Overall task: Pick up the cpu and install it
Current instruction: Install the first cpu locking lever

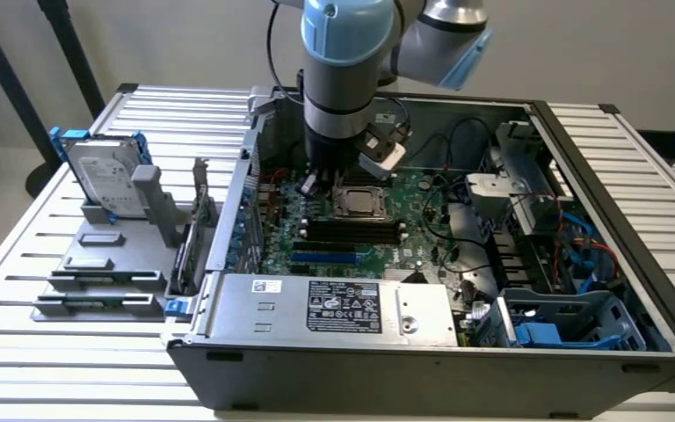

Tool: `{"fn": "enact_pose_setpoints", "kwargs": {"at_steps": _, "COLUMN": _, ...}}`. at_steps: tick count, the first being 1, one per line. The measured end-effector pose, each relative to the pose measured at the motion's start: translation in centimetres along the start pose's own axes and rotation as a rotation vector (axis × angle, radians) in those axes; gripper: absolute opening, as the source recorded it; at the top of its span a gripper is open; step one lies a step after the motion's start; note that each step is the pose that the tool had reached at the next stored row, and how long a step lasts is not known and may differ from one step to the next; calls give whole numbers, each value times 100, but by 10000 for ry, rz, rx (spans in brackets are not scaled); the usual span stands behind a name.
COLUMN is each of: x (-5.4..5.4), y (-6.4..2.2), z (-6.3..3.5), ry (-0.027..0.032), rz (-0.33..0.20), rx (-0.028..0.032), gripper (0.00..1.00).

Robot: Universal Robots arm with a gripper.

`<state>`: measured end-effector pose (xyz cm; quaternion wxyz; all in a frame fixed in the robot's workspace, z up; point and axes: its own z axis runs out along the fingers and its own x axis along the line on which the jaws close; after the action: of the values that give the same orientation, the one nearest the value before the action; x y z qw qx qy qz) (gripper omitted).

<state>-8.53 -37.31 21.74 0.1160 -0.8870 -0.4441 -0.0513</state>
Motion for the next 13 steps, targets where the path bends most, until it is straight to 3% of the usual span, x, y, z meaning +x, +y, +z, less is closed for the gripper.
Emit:
{"fn": "enact_pose_setpoints", "kwargs": {"at_steps": 8, "x": 86, "y": -78, "z": -86, "ry": -102, "rz": -429, "rx": 63, "gripper": 11}}
{"fn": "enact_pose_setpoints", "kwargs": {"at_steps": 13, "x": 87, "y": -79, "z": -86, "ry": -97, "rz": -442, "rx": 71, "gripper": 11}}
